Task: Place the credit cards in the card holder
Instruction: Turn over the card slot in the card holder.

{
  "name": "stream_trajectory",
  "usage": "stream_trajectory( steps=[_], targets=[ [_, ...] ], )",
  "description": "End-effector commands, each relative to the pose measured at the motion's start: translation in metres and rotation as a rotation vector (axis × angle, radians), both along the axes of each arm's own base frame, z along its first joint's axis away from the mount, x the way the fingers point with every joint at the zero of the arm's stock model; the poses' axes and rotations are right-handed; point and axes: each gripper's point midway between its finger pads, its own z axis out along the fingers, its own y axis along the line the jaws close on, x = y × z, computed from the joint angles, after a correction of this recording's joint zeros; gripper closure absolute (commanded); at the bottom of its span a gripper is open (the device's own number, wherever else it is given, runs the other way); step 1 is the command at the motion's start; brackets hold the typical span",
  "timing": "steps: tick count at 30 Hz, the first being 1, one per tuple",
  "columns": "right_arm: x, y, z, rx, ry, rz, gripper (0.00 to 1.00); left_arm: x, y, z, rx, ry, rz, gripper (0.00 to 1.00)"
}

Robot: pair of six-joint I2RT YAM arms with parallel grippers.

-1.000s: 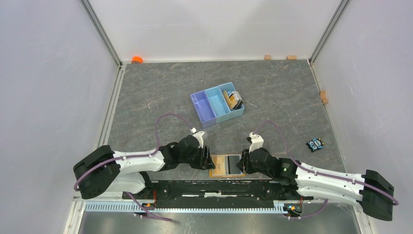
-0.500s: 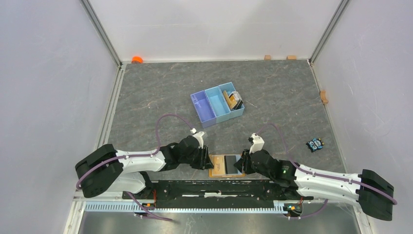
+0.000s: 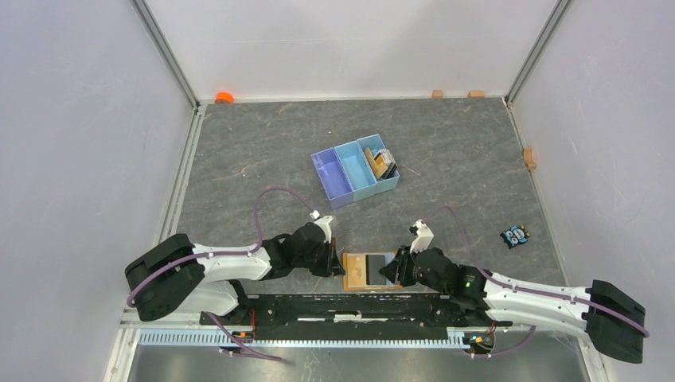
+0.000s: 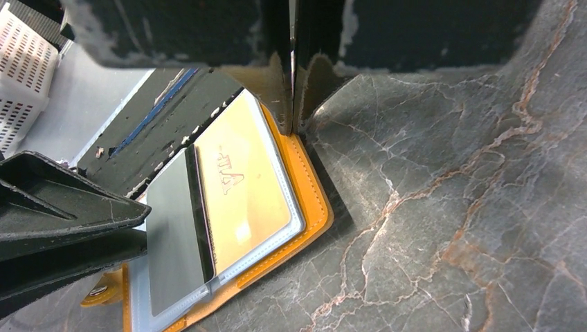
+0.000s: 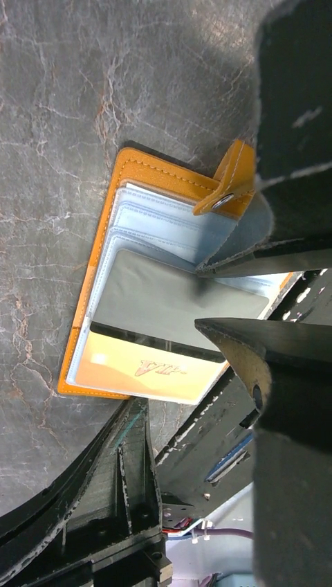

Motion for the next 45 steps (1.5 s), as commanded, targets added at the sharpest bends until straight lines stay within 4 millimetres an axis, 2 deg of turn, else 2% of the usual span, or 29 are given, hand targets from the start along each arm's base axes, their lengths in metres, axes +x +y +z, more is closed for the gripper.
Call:
stream_trajectory(
  steps=[1, 5, 10, 19, 28, 45],
  targets=[
    [-0.003, -0.002, 0.003, 0.002, 0.007, 0.001, 0.67, -0.001, 0.01, -0.014, 0.047, 0.0, 0.017, 0.98],
    [-0.001, -0.003, 0.005, 0.016, -0.003, -0.012, 0.66, 0.0, 0.011, -0.014, 0.053, -0.004, 0.021, 0.98],
    [-0.004, 0.007, 0.017, 0.119, -0.018, 0.012, 0.66, 0.001, 0.012, -0.014, 0.054, -0.009, 0.021, 0.98],
    [-0.004, 0.019, 0.032, 0.146, -0.037, 0.052, 0.66, 0.001, 0.01, -0.011, 0.048, -0.015, 0.017, 0.98],
    [0.004, 0.025, 0.054, 0.138, -0.078, 0.053, 0.66, 0.002, 0.009, -0.009, 0.045, -0.017, 0.021, 0.98],
    [0.009, 0.037, 0.068, 0.104, -0.117, 0.092, 0.66, 0.006, 0.005, -0.006, 0.042, -0.021, 0.022, 0.98]
  ],
)
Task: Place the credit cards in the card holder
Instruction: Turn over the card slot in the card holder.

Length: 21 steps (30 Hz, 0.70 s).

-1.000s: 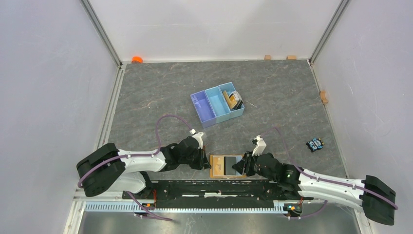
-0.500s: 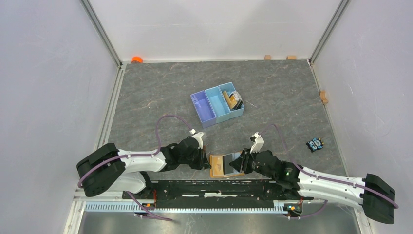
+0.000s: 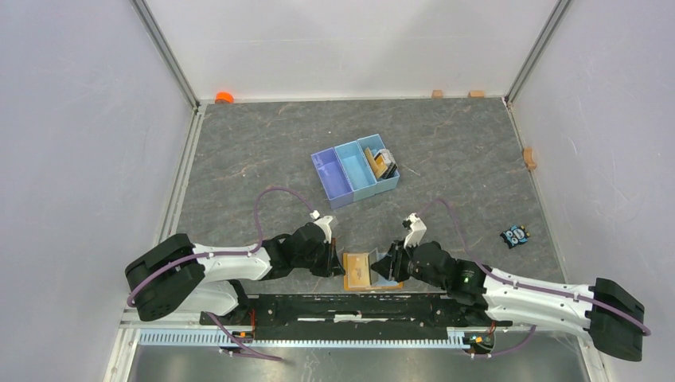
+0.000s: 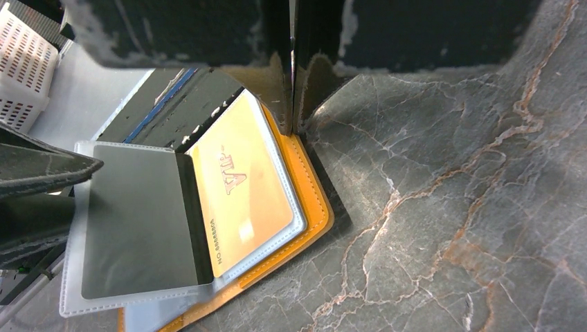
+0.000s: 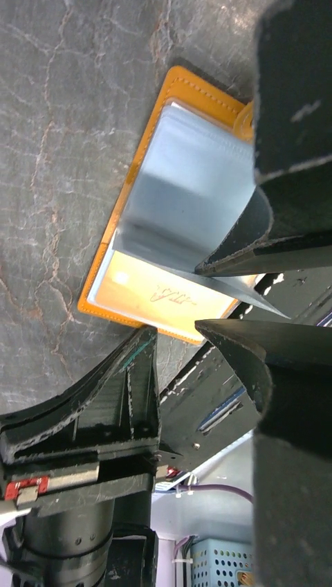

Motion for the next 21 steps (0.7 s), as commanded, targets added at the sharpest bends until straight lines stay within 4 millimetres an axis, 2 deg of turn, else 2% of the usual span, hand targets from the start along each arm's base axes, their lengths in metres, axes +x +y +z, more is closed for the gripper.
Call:
stream_trajectory(
  steps=[1, 7, 16, 18, 21],
  targets=[
    [0.007, 0.017, 0.033, 0.034, -0.064, 0.026, 0.67, 0.006, 0.005, -0.005, 0.044, -0.019, 0.021, 0.98],
    [0.012, 0.02, 0.035, -0.006, -0.075, 0.034, 0.66, 0.007, 0.001, -0.003, 0.039, -0.021, 0.019, 0.98],
    [-0.003, 0.034, 0.012, -0.025, -0.018, 0.111, 0.66, 0.011, 0.002, 0.001, 0.035, -0.036, 0.027, 0.98],
    [-0.001, 0.036, 0.012, -0.037, -0.027, 0.112, 0.66, 0.012, 0.008, 0.003, 0.033, -0.041, 0.042, 0.92],
    [0.011, 0.032, 0.025, -0.073, -0.082, 0.074, 0.62, 0.014, 0.018, 0.009, 0.031, -0.046, 0.061, 0.74]
  ],
)
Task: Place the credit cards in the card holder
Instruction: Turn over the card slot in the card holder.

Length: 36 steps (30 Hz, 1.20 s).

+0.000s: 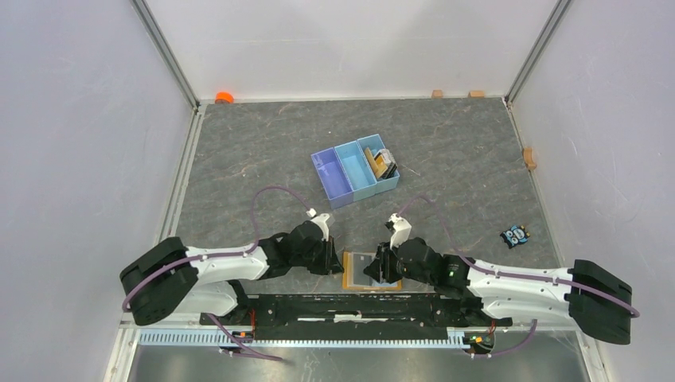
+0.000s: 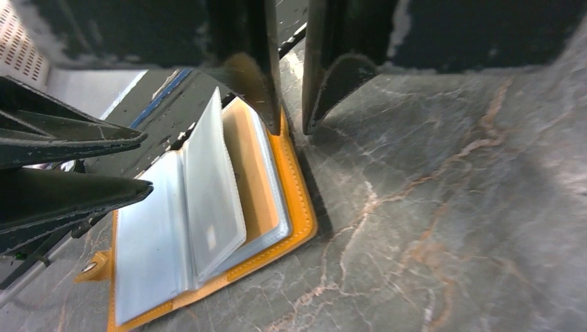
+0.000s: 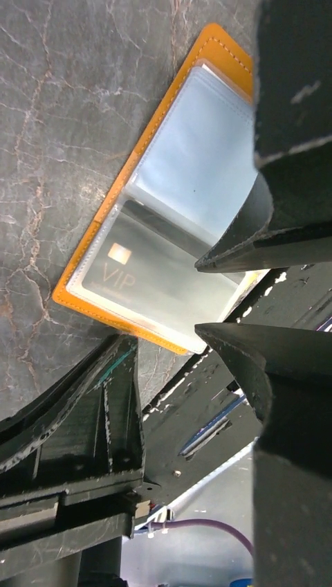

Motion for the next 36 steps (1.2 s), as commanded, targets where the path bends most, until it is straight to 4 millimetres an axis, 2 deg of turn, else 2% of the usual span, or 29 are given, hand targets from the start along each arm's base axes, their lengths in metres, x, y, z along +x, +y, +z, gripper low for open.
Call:
stream_trajectory(
  steps=[1, 2, 6, 9, 11, 15, 17, 21, 23, 26, 30, 36],
  targets=[
    [0.021, 0.007, 0.039, 0.008, -0.124, -0.032, 0.6, 0.01, 0.017, 0.012, 0.011, -0.048, 0.044, 0.67],
    [0.025, 0.002, 0.043, -0.029, -0.145, -0.044, 0.58, 0.01, 0.02, 0.015, 0.013, -0.052, 0.048, 0.61],
    [0.049, -0.021, 0.074, -0.144, -0.276, -0.125, 0.36, 0.015, 0.029, 0.044, -0.02, -0.082, 0.057, 0.26],
    [0.069, -0.04, 0.098, -0.235, -0.371, -0.182, 0.2, 0.021, 0.035, 0.069, -0.038, -0.106, 0.046, 0.11],
    [0.083, -0.051, 0.112, -0.29, -0.411, -0.205, 0.12, 0.027, 0.04, 0.086, -0.053, -0.118, 0.033, 0.05],
    [0.117, -0.066, 0.133, -0.353, -0.453, -0.228, 0.02, 0.044, 0.051, 0.11, 0.005, -0.157, -0.01, 0.01],
    [0.135, -0.071, 0.143, -0.359, -0.467, -0.225, 0.02, 0.056, 0.054, 0.118, 0.032, -0.168, -0.019, 0.0],
    [0.173, -0.078, 0.156, -0.428, -0.491, -0.226, 0.02, 0.094, 0.058, 0.124, 0.001, -0.151, 0.058, 0.0],
    [0.194, -0.082, 0.157, -0.457, -0.479, -0.228, 0.02, 0.118, 0.059, 0.131, -0.03, -0.148, 0.109, 0.0],
    [0.224, -0.087, 0.153, -0.491, -0.462, -0.214, 0.02, 0.157, 0.074, 0.133, 0.029, -0.192, 0.205, 0.0],
    [0.258, -0.09, 0.137, -0.519, -0.413, -0.18, 0.02, 0.197, 0.096, 0.122, 0.106, -0.18, 0.307, 0.01],
    [0.295, -0.09, 0.113, -0.536, -0.348, -0.131, 0.04, 0.234, 0.095, 0.11, 0.129, -0.164, 0.331, 0.04]
  ],
)
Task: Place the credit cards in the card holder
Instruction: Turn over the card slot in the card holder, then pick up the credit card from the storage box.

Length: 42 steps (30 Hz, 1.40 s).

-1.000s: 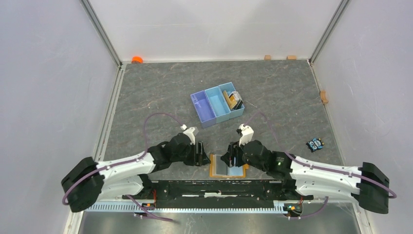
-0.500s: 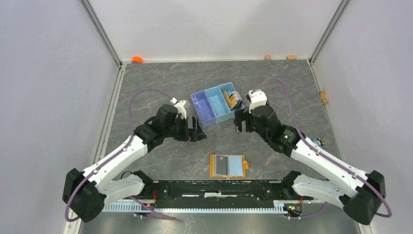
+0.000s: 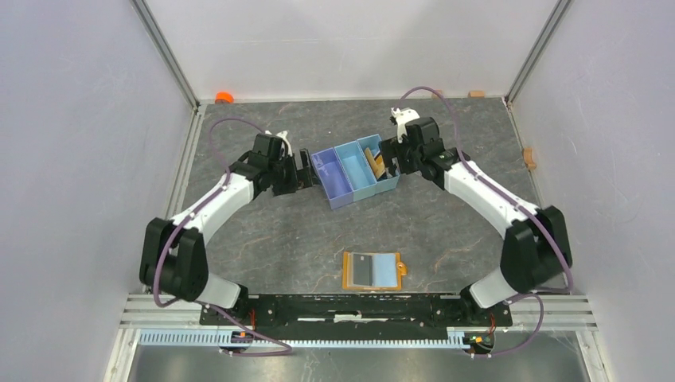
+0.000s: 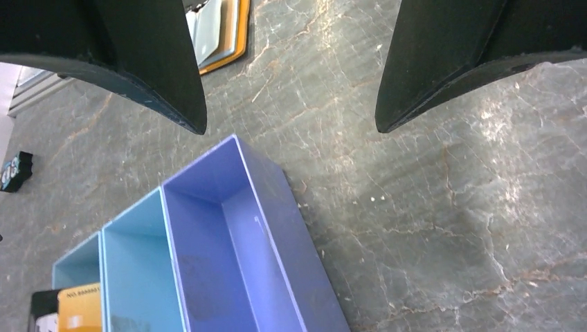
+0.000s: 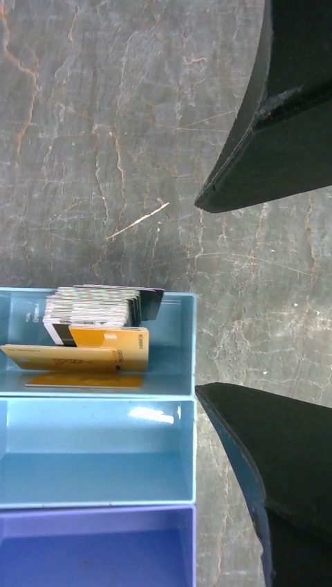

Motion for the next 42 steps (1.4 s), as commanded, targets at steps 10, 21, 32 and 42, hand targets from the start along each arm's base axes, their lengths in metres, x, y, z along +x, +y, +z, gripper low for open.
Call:
stream_trajectory(
  steps=[10, 21, 32, 42],
  targets=[
    [0.046, 0.025, -0.029, 0.025, 0.081, 0.126, 0.08, 0.061, -0.02, -0.04, 0.048, 0.043, -0.055, 0.21],
    [0.078, 0.018, -0.058, -0.098, 0.143, 0.084, 0.12, 0.065, -0.008, -0.066, 0.152, 0.087, -0.07, 0.49],
    [0.074, 0.005, -0.037, -0.102, 0.114, 0.055, 0.19, 0.066, -0.004, -0.065, 0.184, 0.083, -0.077, 0.68],
    [0.071, 0.004, -0.024, -0.096, 0.101, 0.056, 0.25, 0.064, -0.006, -0.065, 0.189, 0.089, -0.09, 0.69]
  ],
)
